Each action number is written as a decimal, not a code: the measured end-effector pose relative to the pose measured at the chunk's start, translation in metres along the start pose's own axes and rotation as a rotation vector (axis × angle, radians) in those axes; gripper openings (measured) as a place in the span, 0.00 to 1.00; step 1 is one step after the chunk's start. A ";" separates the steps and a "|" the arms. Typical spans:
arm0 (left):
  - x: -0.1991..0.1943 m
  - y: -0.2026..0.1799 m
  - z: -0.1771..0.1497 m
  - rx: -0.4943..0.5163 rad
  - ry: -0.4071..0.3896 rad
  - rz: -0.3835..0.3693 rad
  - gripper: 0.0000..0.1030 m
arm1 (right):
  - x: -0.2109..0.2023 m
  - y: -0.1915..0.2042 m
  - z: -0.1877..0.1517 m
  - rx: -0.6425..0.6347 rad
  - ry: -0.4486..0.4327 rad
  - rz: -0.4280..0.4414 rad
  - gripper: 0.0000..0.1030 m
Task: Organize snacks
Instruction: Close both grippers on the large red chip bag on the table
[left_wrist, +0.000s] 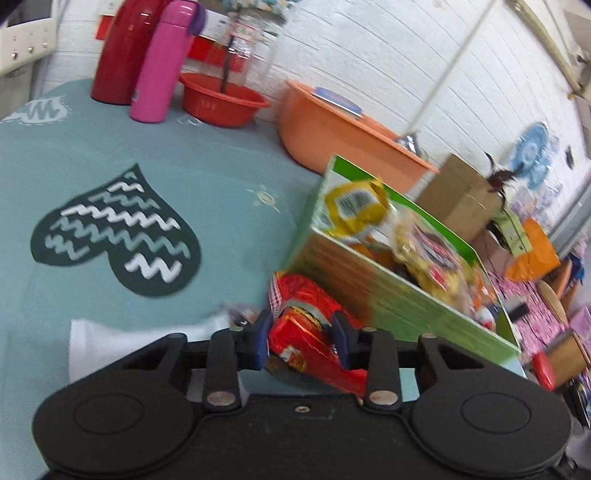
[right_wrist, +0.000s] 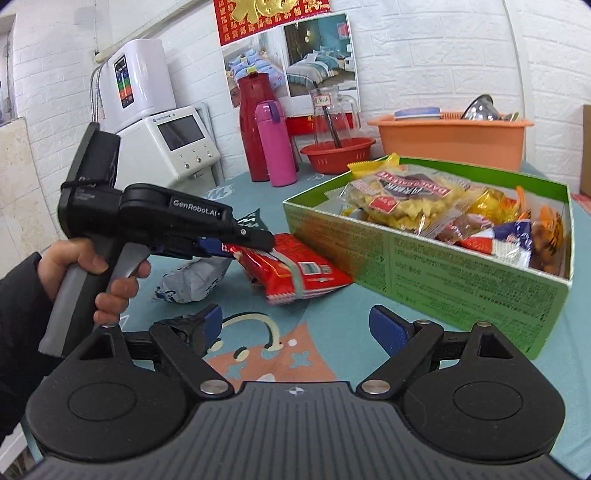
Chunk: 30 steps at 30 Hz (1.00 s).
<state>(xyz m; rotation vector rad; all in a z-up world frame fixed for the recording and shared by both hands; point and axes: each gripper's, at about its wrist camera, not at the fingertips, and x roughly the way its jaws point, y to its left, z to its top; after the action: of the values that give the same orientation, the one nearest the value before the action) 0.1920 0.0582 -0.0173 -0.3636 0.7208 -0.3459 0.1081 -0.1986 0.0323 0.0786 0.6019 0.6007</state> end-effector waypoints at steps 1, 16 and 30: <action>-0.004 -0.004 -0.005 0.010 0.011 -0.016 0.37 | 0.000 0.000 -0.001 0.006 0.004 0.007 1.00; -0.055 -0.020 -0.075 -0.163 -0.036 -0.130 1.00 | -0.011 -0.015 -0.019 0.039 0.060 0.025 1.00; -0.032 -0.027 -0.074 -0.179 -0.028 -0.109 0.80 | -0.001 -0.027 -0.015 0.019 0.147 0.144 0.72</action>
<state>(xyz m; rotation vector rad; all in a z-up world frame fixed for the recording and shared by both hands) 0.1131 0.0335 -0.0388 -0.5776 0.7079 -0.3792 0.1134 -0.2230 0.0137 0.0966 0.7488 0.7448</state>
